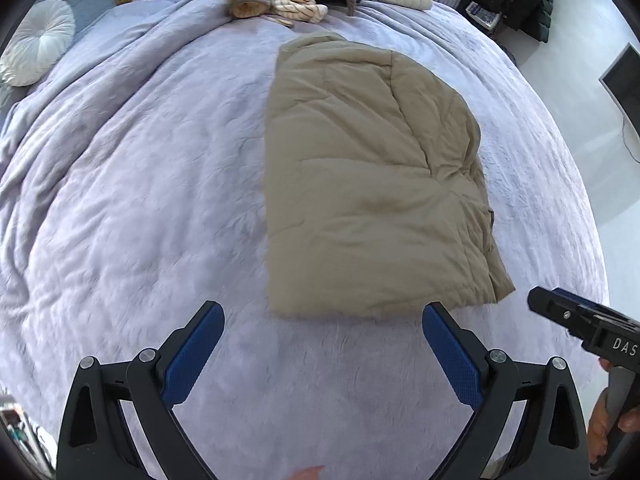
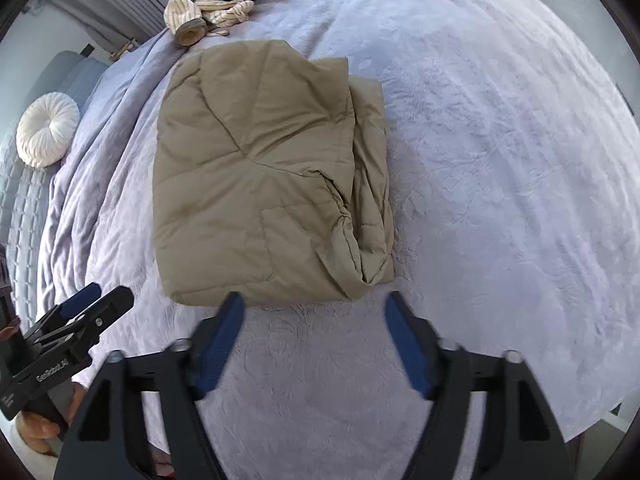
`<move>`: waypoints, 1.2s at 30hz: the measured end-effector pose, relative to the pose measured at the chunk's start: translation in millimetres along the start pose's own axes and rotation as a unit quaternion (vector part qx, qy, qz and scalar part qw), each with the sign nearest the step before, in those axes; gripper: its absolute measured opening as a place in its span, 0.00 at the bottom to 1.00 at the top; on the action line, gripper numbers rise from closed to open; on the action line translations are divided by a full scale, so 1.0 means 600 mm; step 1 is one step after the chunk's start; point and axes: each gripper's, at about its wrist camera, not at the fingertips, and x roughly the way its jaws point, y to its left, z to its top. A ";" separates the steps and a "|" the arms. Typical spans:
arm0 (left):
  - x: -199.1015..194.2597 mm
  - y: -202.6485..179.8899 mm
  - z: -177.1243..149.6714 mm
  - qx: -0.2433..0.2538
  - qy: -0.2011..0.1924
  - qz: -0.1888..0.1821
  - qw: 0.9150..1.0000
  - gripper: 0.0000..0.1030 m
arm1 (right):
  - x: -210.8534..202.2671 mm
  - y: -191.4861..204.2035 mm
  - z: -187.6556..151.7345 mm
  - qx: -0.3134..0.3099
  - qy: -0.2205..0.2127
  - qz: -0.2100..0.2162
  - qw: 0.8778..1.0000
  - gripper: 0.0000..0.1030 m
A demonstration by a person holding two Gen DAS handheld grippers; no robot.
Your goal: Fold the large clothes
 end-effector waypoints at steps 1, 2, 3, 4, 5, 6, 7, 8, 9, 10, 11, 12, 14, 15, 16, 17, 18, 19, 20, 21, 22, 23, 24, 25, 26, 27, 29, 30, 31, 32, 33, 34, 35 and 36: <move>-0.005 0.002 -0.003 -0.001 -0.001 0.004 1.000 0.99 | -0.009 0.006 -0.003 -0.003 -0.004 -0.004 1.000 0.79; -0.012 0.003 -0.005 -0.003 -0.003 0.010 1.000 0.99 | -0.014 0.007 -0.001 -0.005 -0.007 -0.006 1.000 0.81; -0.023 0.005 -0.008 -0.007 -0.008 0.017 1.000 0.99 | -0.021 0.010 -0.002 -0.007 -0.011 -0.009 1.000 0.83; -0.031 0.004 -0.010 -0.008 -0.012 0.020 1.000 0.99 | -0.030 0.015 -0.003 -0.010 -0.018 -0.015 1.000 0.84; -0.042 0.004 -0.012 -0.008 -0.020 0.030 0.999 0.99 | -0.037 0.017 -0.002 -0.012 -0.025 -0.020 0.999 0.84; -0.054 0.003 -0.015 -0.008 -0.029 0.040 0.999 0.99 | -0.045 0.022 -0.003 -0.015 -0.034 -0.025 0.999 0.85; -0.061 0.004 -0.014 -0.008 -0.036 0.046 0.998 0.99 | -0.054 0.027 -0.004 -0.020 -0.044 -0.027 0.998 0.86; -0.070 0.004 -0.013 -0.011 -0.042 0.051 0.998 0.99 | -0.063 0.032 -0.005 -0.023 -0.051 -0.033 0.998 0.86; -0.082 0.005 -0.015 -0.014 -0.049 0.054 0.997 0.99 | -0.071 0.036 -0.004 -0.025 -0.059 -0.037 0.997 0.86; -0.088 0.006 -0.015 -0.017 -0.052 0.054 0.997 0.99 | -0.077 0.038 -0.005 -0.025 -0.066 -0.041 0.997 0.87; -0.096 0.007 -0.015 -0.022 -0.053 0.052 0.997 0.99 | -0.086 0.042 -0.004 -0.025 -0.073 -0.052 0.996 0.93; -0.101 0.009 -0.014 -0.027 -0.052 0.047 0.997 0.99 | -0.095 0.046 -0.004 -0.028 -0.079 -0.057 0.995 1.00; -0.108 0.008 -0.013 -0.028 -0.048 0.039 0.998 0.99 | -0.111 0.057 -0.005 -0.039 -0.088 -0.067 0.993 1.00; -0.112 0.005 -0.014 -0.024 -0.046 0.038 0.998 0.99 | -0.119 0.064 -0.007 -0.046 -0.090 -0.073 0.992 1.00; -0.114 0.001 -0.014 -0.018 -0.043 0.042 0.998 0.99 | -0.124 0.069 -0.008 -0.050 -0.090 -0.076 0.992 1.00; -0.118 -0.004 -0.015 -0.011 -0.041 0.048 0.998 0.99 | -0.131 0.075 -0.010 -0.053 -0.090 -0.073 0.992 1.00; -0.121 -0.008 -0.015 -0.006 -0.041 0.049 0.998 0.99 | -0.140 0.079 -0.010 -0.052 -0.092 -0.066 0.992 1.00; -0.126 -0.011 -0.015 -0.004 -0.042 0.048 0.998 0.99 | -0.146 0.082 -0.011 -0.051 -0.092 -0.062 0.993 1.00; -0.135 -0.013 -0.015 -0.006 -0.044 0.045 0.998 0.99 | -0.152 0.085 -0.012 -0.050 -0.091 -0.058 0.993 1.00; -0.143 -0.014 -0.015 -0.009 -0.045 0.042 0.998 0.99 | -0.157 0.087 -0.011 -0.049 -0.090 -0.055 0.993 1.00; -0.149 -0.014 -0.015 -0.011 -0.047 0.040 0.998 0.99 | -0.164 0.088 -0.012 -0.047 -0.092 -0.053 0.993 1.00; -0.156 -0.014 -0.014 -0.015 -0.048 0.039 0.998 0.99 | -0.169 0.090 -0.012 -0.048 -0.092 -0.050 0.993 1.00; -0.160 -0.016 -0.013 -0.016 -0.049 0.040 0.998 0.99 | -0.173 0.092 -0.013 -0.048 -0.091 -0.050 0.993 1.00; -0.167 -0.017 -0.013 -0.017 -0.051 0.042 0.998 0.99 | -0.175 0.093 -0.014 -0.047 -0.092 -0.052 0.993 1.00; -0.173 -0.017 -0.012 -0.017 -0.053 0.043 0.997 0.99 | -0.178 0.094 -0.015 -0.046 -0.094 -0.056 0.993 1.00; -0.180 -0.019 -0.012 -0.016 -0.057 0.046 0.997 0.99 | -0.180 0.096 -0.016 -0.046 -0.095 -0.058 0.993 1.00; -0.190 -0.021 -0.011 -0.015 -0.063 0.050 0.997 0.99 | -0.183 0.096 -0.016 -0.045 -0.098 -0.063 0.992 1.00; -0.195 -0.021 -0.011 -0.015 -0.066 0.050 0.996 0.99 | -0.183 0.095 -0.015 -0.044 -0.098 -0.065 0.992 1.00; -0.199 -0.021 -0.012 -0.015 -0.068 0.049 0.996 0.99 | -0.184 0.096 -0.014 -0.043 -0.098 -0.065 0.992 1.00; -0.202 -0.022 -0.011 -0.015 -0.070 0.049 0.996 0.99 | -0.185 0.095 -0.013 -0.042 -0.099 -0.066 0.992 1.00; -0.204 -0.022 -0.011 -0.014 -0.071 0.049 0.996 0.99 | -0.186 0.094 -0.012 -0.040 -0.100 -0.067 0.992 1.00; -0.206 -0.023 -0.011 -0.013 -0.072 0.051 0.996 0.99 | -0.187 0.094 -0.012 -0.040 -0.100 -0.067 0.992 1.00; -0.208 -0.023 -0.011 -0.012 -0.073 0.052 0.996 0.99 | -0.188 0.094 -0.012 -0.040 -0.100 -0.068 0.992 1.00; -0.209 -0.024 -0.010 -0.012 -0.073 0.053 0.996 0.99 | -0.189 0.094 -0.012 -0.039 -0.101 -0.069 0.992 1.00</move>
